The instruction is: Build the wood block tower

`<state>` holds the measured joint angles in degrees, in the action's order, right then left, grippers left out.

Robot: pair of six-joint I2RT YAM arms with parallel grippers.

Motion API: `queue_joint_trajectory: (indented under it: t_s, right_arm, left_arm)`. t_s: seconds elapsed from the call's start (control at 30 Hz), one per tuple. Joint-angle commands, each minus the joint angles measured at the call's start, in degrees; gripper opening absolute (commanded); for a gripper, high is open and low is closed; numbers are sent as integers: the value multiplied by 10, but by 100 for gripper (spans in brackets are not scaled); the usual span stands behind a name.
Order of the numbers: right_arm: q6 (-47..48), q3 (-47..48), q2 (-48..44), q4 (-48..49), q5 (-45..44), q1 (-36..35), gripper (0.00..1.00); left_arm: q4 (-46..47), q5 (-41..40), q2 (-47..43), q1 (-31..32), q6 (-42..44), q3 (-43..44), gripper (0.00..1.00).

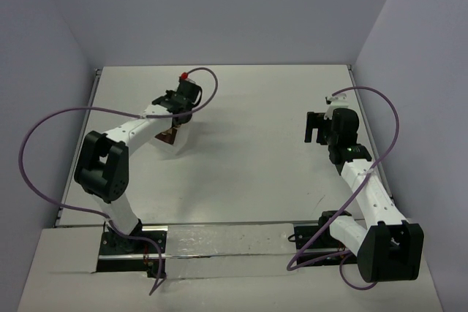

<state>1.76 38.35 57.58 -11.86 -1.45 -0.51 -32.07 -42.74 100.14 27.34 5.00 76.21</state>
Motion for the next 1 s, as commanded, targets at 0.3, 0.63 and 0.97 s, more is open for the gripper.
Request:
queue_joint_trajectory:
  t_s: [0.3,0.63,0.97]
  right_arm:
    - [-3,32,14,2,-17,-5,100]
    - [-8,42,32,-4,-42,-4,100]
    - [-14,42,23,-1,-48,-1,100]
  left_arm:
    - [116,-225,18,155,44,-50,0]
    - [142,-308,59,235,85,-66,0]
    - [187,-372,87,277,131,-93,0]
